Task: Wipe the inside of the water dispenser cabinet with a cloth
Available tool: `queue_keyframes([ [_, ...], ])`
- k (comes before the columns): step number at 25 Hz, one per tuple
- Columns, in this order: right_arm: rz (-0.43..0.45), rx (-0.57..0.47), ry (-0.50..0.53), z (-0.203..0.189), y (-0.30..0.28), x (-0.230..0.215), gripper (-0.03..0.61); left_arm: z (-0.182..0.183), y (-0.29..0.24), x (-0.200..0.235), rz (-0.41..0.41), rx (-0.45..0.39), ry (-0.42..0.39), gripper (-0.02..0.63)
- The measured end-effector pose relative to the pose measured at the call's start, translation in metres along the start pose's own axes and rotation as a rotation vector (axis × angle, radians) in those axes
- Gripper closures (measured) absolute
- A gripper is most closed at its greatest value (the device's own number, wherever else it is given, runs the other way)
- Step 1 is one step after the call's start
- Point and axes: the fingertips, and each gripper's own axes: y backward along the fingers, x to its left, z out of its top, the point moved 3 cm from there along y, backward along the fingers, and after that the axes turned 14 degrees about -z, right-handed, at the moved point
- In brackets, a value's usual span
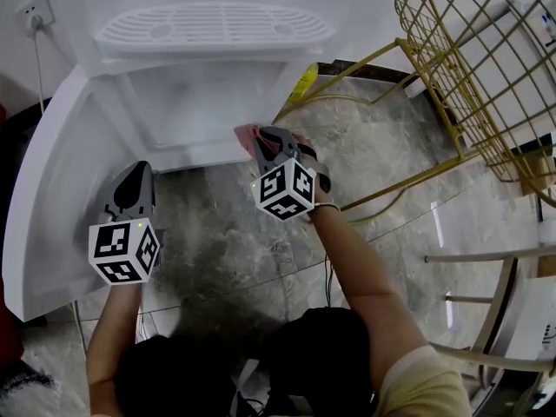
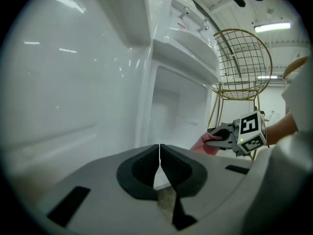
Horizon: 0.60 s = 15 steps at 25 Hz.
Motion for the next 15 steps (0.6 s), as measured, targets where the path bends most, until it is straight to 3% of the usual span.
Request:
queue_keyframes([
  [7, -0.032, -0.053, -0.065, 0.021, 0.006, -0.014, 0.552, 0.001, 0.001, 0.001, 0.012, -0.01, 0.006, 0.597],
  [15, -0.014, -0.096, -0.268, 0.043, 0.013, -0.028, 0.552, 0.003, 0.002, 0.004, 0.028, -0.021, 0.017, 0.597],
])
